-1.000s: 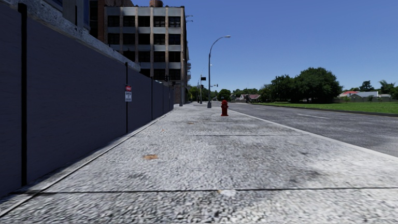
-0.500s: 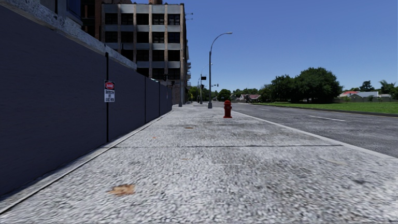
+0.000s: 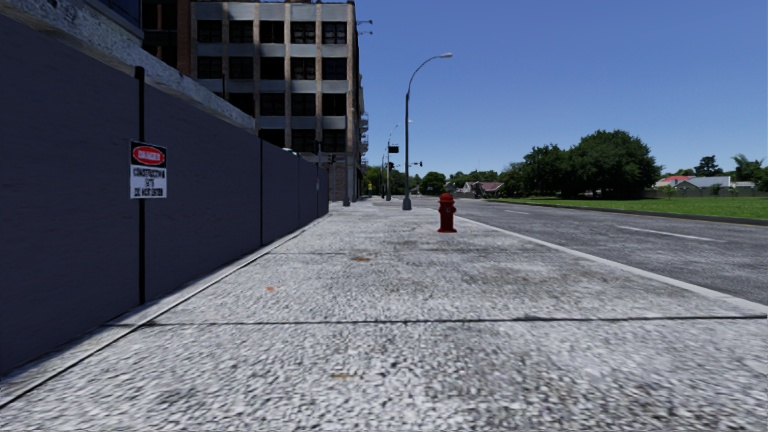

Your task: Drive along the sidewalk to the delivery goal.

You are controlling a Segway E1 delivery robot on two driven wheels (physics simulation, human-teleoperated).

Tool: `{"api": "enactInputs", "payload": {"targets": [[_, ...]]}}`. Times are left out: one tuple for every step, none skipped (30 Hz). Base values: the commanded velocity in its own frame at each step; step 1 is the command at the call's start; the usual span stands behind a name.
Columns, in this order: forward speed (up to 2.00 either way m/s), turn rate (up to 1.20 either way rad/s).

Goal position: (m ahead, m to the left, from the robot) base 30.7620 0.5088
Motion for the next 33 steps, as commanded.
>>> {"api": "enactInputs", "payload": {"targets": [[2.0,0.0],[2.0,0.0],[2.0,0.0],[2.0,0.0],[2.0,0.0],[2.0,0.0],[2.0,0.0],[2.0,0.0],[2.0,0.0],[2.0,0.0],[2.0,0.0],[2.0,0.0],[2.0,0.0],[2.0,0.0],[2.0,0.0],[2.0,0.0],[2.0,0.0],[2.0,0.0],[2.0,0.0],[2.0,0.0],[2.0,0.0],[2.0,0.0],[2.0,0.0],[2.0,0.0],[2.0,0.0],[2.0,0.0],[2.0,0.0],[2.0,0.0],[2.0,0.0],[2.0,0.0],[2.0,0.0],[2.0,0.0],[2.0,0.0]]}}
